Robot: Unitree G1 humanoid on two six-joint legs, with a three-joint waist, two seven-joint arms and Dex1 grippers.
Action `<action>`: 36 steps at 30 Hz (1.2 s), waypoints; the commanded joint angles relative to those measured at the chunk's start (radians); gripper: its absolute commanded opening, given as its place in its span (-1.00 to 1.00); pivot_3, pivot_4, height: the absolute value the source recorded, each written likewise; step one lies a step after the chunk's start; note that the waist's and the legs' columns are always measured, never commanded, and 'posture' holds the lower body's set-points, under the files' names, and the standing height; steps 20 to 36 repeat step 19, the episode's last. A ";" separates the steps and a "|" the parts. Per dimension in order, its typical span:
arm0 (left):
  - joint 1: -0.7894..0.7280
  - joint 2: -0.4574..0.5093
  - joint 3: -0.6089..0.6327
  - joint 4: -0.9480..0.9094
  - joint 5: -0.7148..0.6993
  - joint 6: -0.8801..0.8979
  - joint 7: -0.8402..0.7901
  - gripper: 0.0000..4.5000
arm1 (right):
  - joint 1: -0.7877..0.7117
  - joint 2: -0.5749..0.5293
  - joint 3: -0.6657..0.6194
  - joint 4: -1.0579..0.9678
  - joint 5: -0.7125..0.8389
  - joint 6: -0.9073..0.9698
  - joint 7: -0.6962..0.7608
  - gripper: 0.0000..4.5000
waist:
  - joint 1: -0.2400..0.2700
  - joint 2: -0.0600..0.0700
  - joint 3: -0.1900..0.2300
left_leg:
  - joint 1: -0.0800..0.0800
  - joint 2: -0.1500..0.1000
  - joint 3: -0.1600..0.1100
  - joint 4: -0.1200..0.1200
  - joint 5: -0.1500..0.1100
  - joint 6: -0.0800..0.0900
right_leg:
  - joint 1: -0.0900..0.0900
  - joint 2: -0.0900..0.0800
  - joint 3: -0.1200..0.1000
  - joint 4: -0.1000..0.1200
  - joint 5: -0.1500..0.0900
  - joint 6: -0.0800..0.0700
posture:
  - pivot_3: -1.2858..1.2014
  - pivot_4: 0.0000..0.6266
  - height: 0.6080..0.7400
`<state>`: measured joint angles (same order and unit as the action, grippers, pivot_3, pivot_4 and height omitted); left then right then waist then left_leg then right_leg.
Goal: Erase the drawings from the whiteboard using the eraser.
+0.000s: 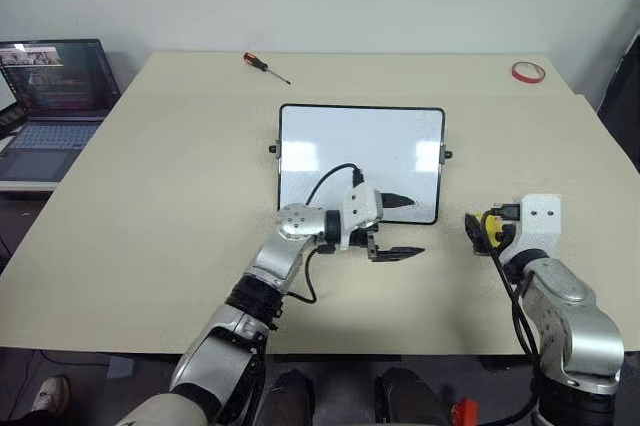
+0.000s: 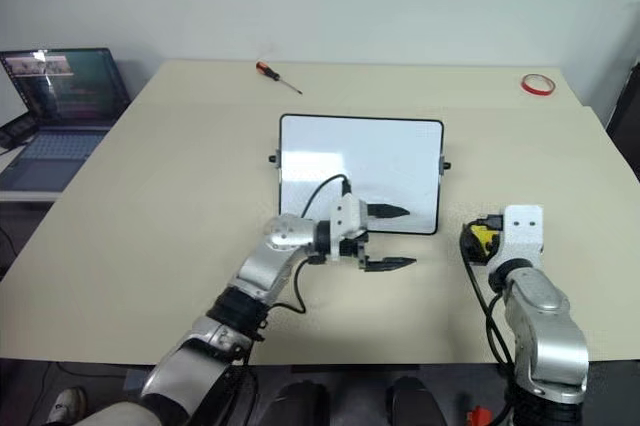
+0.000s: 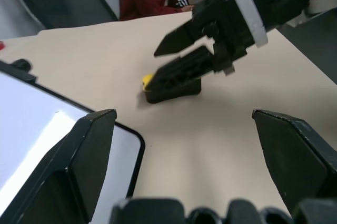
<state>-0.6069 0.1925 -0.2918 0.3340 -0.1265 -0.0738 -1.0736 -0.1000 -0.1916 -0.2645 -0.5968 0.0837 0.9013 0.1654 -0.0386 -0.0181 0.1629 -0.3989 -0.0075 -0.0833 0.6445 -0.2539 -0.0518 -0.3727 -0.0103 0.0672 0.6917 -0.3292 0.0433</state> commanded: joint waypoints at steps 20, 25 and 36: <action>0.781 0.027 0.619 -0.761 0.016 0.269 0.827 1.00 | 0.596 0.076 0.245 -0.336 -0.182 -0.443 -0.173 0.99 | 0.007 -0.001 -0.001 | 0.001 0.000 -0.002 0.000 0.000 -0.001 | 0.002 -0.008 0.002 -0.003 0.000 0.001 | 0.03 -0.52 1.00; 0.781 0.027 0.619 -0.761 0.016 0.269 0.827 1.00 | 0.596 0.076 0.245 -0.336 -0.182 -0.443 -0.173 0.99 | 0.007 -0.001 -0.001 | 0.001 0.000 -0.002 0.000 0.000 -0.001 | 0.002 -0.008 0.002 -0.003 0.000 0.001 | 0.03 -0.52 1.00; 0.781 0.027 0.619 -0.761 0.016 0.269 0.827 1.00 | 0.596 0.076 0.245 -0.336 -0.182 -0.443 -0.173 0.99 | 0.007 -0.001 -0.001 | 0.001 0.000 -0.002 0.000 0.000 -0.001 | 0.002 -0.008 0.002 -0.003 0.000 0.001 | 0.03 -0.52 1.00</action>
